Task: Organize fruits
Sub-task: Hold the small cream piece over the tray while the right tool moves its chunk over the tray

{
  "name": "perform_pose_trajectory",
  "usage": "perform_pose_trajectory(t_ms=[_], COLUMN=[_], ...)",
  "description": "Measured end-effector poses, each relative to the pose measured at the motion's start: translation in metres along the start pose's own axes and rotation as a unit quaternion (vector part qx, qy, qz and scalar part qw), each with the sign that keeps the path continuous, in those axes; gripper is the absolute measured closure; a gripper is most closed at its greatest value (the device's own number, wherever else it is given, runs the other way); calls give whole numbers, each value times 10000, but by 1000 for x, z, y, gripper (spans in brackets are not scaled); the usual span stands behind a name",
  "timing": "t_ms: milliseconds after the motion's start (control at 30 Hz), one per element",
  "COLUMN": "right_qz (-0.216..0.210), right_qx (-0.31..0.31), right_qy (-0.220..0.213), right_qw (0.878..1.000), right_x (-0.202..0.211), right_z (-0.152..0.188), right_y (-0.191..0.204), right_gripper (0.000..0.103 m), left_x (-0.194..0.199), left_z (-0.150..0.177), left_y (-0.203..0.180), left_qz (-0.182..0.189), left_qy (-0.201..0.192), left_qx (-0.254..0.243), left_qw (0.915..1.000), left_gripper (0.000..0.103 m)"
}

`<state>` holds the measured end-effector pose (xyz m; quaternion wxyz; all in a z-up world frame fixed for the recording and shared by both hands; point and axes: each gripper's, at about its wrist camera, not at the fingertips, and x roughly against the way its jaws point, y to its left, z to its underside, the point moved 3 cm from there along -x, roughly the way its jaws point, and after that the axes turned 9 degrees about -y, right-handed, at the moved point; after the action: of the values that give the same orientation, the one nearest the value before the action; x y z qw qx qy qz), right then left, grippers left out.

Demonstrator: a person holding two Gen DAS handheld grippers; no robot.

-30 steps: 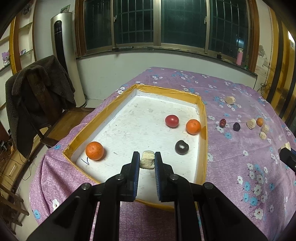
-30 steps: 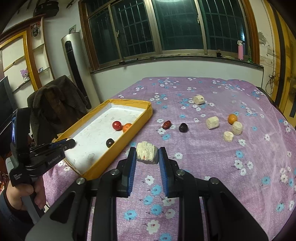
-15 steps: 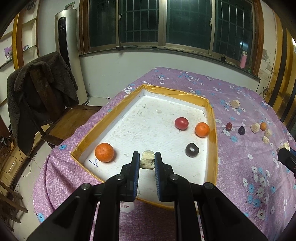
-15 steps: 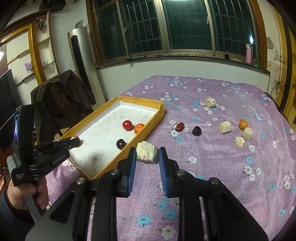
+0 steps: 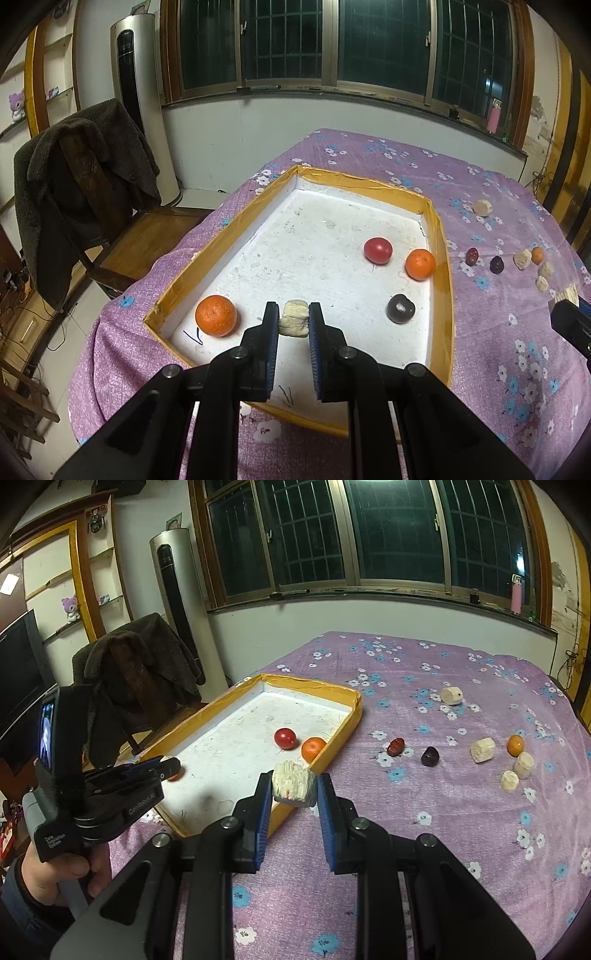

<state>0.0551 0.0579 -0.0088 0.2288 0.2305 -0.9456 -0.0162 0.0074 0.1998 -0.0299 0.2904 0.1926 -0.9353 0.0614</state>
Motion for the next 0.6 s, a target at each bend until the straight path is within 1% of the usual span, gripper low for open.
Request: perform_pose_trajectory(t_ms=[333, 600], right_qz=[-11, -22], right_qx=[-14, -28], right_qy=[10, 12], right_qw=[10000, 10000], right_x=[-3, -3], right_z=[0, 0], right_y=[-3, -3], right_gripper=[77, 77], left_x=[-5, -8], left_z=[-3, -3], left_y=[1, -1], left_qz=[-111, -127], left_qy=[14, 36], left_qx=[-43, -60], left_qw=[9999, 9999], left_gripper=[89, 89])
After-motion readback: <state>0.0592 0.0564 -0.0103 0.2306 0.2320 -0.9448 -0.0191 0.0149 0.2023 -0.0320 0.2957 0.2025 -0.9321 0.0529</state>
